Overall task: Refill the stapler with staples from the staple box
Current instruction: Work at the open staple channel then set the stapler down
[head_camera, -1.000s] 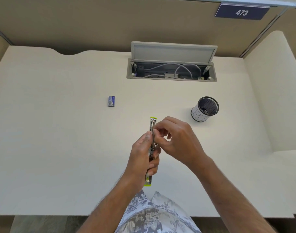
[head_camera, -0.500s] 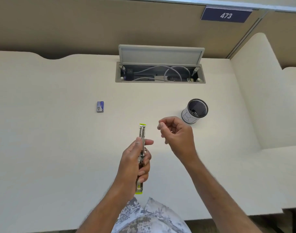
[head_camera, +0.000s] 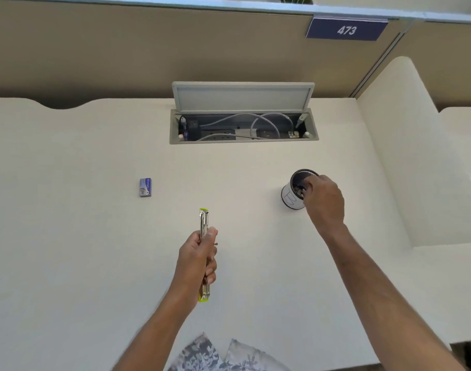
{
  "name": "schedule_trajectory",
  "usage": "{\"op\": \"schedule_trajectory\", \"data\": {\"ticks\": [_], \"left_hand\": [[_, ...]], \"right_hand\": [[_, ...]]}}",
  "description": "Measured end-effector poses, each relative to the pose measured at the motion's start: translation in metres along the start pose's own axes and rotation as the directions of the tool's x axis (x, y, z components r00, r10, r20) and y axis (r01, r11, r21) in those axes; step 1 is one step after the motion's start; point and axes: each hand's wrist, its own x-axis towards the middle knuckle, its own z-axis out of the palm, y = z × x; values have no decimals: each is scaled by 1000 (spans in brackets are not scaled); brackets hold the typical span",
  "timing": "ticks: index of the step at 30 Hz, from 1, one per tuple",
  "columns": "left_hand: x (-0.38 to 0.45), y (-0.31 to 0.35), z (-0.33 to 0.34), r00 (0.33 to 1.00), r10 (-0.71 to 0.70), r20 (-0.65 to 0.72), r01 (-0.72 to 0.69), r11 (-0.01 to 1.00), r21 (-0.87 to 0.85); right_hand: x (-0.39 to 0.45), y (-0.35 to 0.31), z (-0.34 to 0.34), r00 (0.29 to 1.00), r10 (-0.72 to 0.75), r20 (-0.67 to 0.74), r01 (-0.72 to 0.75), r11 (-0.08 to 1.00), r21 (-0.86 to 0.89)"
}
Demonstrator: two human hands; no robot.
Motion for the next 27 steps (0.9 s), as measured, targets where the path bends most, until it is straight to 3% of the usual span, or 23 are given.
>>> {"op": "schedule_trajectory", "data": {"ticks": [3, 6, 10, 14, 18, 19, 21, 23, 24, 27], "left_hand": [[27, 5, -1, 999, 20, -29, -17, 994, 106], [44, 9, -3, 999, 52, -5, -51, 988, 145], [49, 11, 1, 990, 142, 8, -141, 975, 174], [51, 8, 4, 964, 250, -87, -218, 937, 273], [54, 8, 4, 939, 275, -206, -214, 938, 273], [55, 7, 5, 929, 291, -230, -220, 931, 291], [57, 7, 5, 909, 316, -272, -214, 914, 346], [59, 5, 4, 903, 318, -289, -196, 903, 382], [60, 5, 4, 905, 316, -287, -189, 899, 394], [63, 0, 0, 910, 334, -246, -208, 881, 426]], "right_hand": [[-10, -11, -1, 997, -48, -65, 54, 994, 94], [-42, -44, 4, 975, -217, 40, 181, 889, 420], [-83, -93, 22, 923, -228, 310, -62, 706, 705], [-104, -126, 37, 902, -138, 408, -256, 590, 765], [-123, -136, 44, 896, -29, 443, -296, 704, 646], [-128, -134, 45, 846, -36, 531, -339, 733, 589], [-139, -129, 46, 653, -88, 752, -451, 753, 480], [-147, -126, 45, 471, -184, 863, -609, 640, 469], [-149, -124, 45, 468, -227, 854, -658, 556, 508], [-148, -124, 45, 619, -131, 774, -687, 386, 615]]}}
